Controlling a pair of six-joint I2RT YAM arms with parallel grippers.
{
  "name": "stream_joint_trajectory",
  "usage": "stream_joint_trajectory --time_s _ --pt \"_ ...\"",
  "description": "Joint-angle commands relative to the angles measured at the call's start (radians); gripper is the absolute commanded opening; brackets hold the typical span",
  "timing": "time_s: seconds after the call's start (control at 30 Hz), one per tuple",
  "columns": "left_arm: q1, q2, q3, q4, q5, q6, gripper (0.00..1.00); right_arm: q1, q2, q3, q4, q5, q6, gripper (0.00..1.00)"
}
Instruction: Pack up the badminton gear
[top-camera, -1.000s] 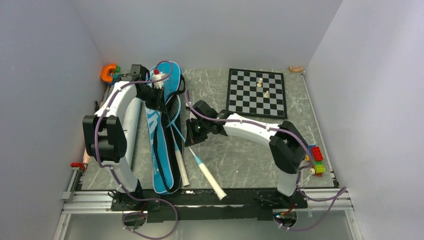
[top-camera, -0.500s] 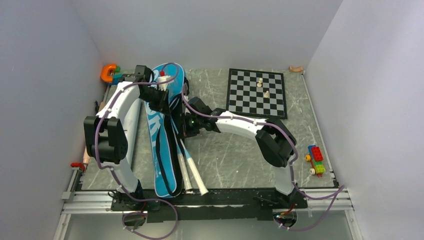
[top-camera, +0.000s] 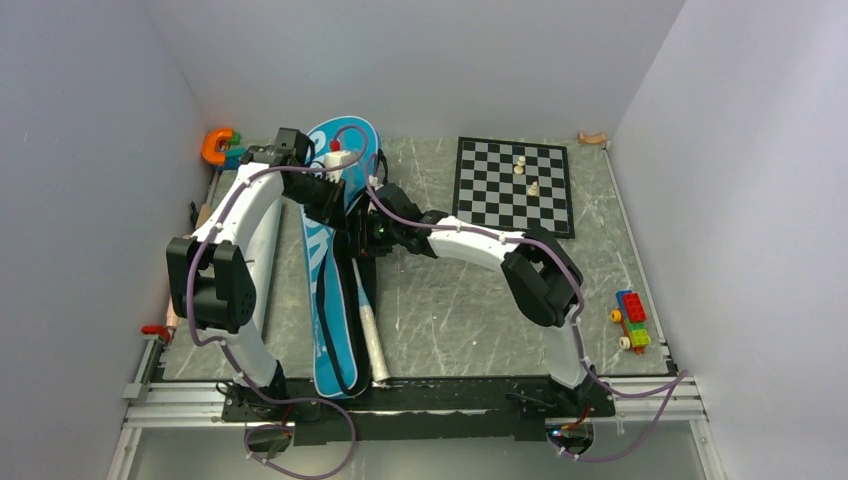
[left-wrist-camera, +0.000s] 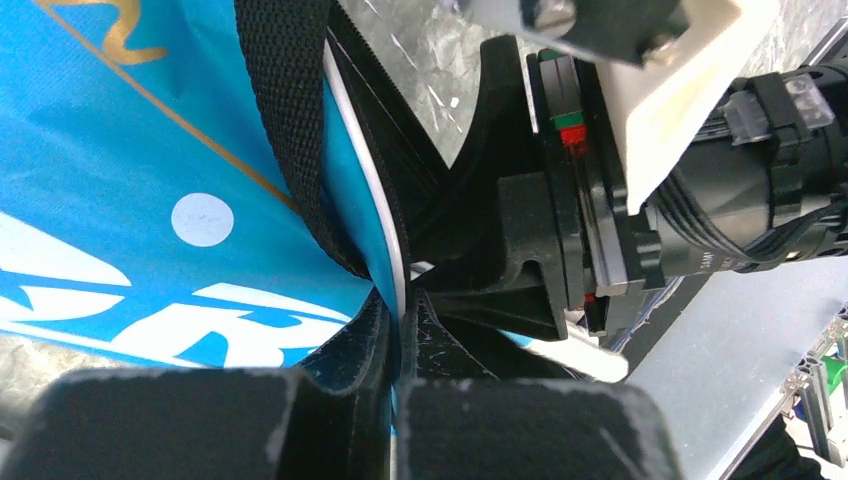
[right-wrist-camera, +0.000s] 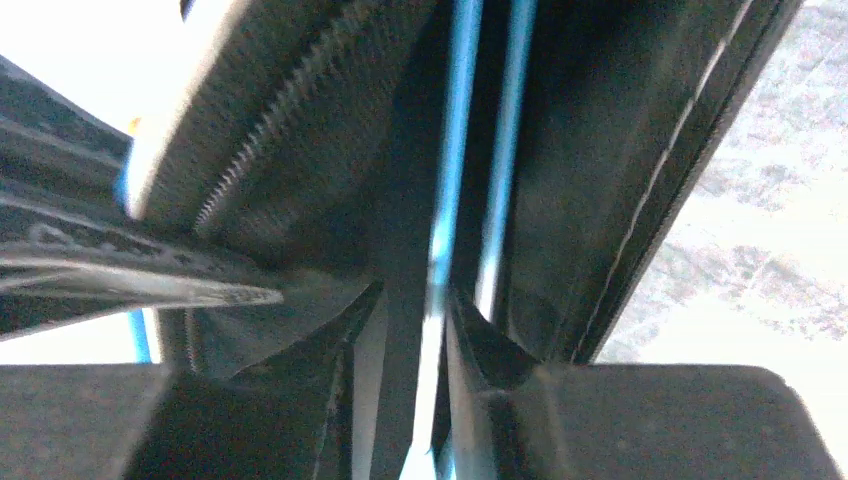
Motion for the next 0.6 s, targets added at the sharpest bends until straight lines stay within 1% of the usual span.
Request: stream_joint_trajectory --time_s 0.0,0.1,0.13,0.2,0.4,0.47,0.57 --pt "-0.022 -0.059 0.012 -0.055 0.105 0.01 0.0 -0.009 -0.113 -0.063 0.187 0.017 -0.011 0.39" --pt "-0.023 -0.05 0.009 -0.052 0.11 0.008 0.0 -0.012 -0.206 -0.156 0.191 0.004 -0.027 0.54" --pt "-0.023 -0.045 0.009 -0.053 0.111 0.009 0.0 -0.014 -0.236 -0.197 0.194 -0.002 -0.032 0.58" --pt "-0.023 -0.04 0.005 -0.05 0.111 0.01 0.0 -0.024 -0.302 -0.266 0.197 0.008 -0.034 0.6" --pt "-0.023 -0.045 0.001 -0.051 0.109 0.01 0.0 -0.096 -0.51 -0.468 0.168 0.076 -0.035 0.58" --pt "-0.024 -0.046 0.003 -0.051 0.106 0.009 0.0 -0.11 -0.537 -0.506 0.147 0.101 -0.045 0.59" --pt "-0.023 -0.042 0.007 -0.051 0.111 0.002 0.0 -0.119 -0.517 -0.552 0.181 0.063 -0.042 0.65"
